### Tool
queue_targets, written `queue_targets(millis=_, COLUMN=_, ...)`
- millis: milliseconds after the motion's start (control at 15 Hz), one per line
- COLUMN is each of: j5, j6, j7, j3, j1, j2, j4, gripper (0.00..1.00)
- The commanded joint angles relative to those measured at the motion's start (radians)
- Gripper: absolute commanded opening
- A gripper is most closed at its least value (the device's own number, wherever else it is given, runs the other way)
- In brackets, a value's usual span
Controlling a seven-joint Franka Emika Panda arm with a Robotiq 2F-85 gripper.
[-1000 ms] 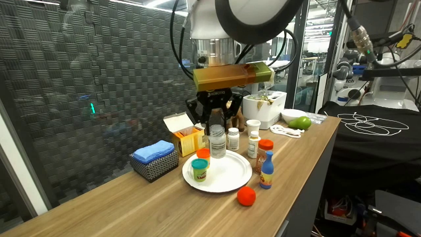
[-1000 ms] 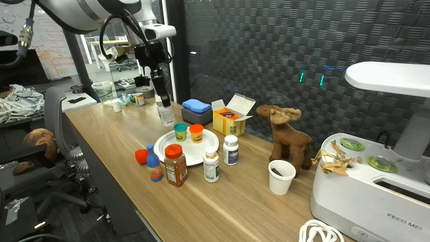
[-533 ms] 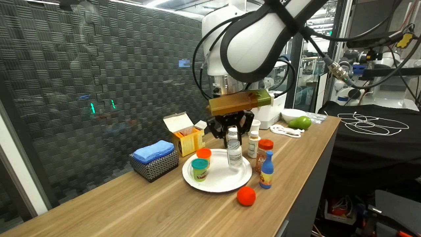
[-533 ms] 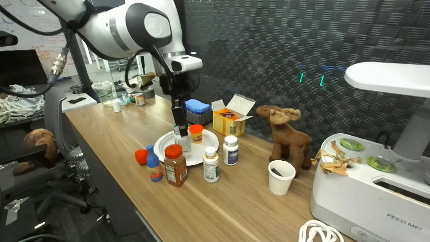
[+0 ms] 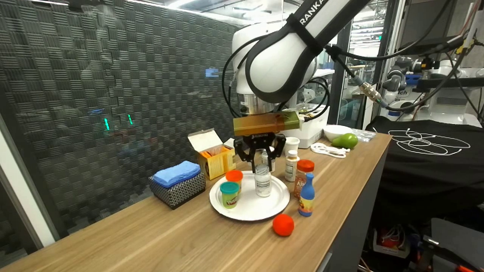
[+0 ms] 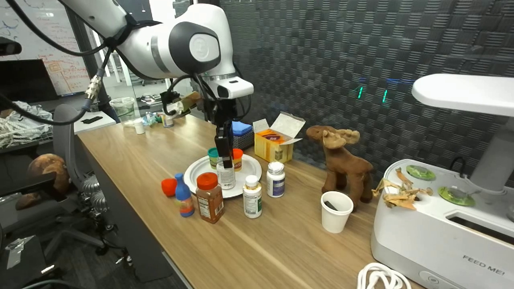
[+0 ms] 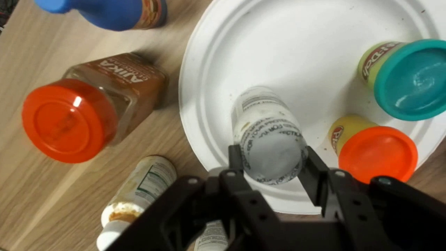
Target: Put the bottles on the tray
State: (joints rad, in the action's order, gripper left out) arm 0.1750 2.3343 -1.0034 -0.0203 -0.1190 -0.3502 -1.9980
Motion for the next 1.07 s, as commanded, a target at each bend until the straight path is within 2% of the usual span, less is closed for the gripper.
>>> queue_targets(millis=0, j5=-0.011, j6=0.029, j7=-0.041, j3=-0.021, j1=-0.015, j2=-0.004, j4=0.022, gripper=0.19)
queue_targets(millis=1000, j5=-0.009, j6=0.057, j7=-0.218, j3=-0.048, j1=-0.021, j2=-0.067, j4=0.094, gripper=0.19)
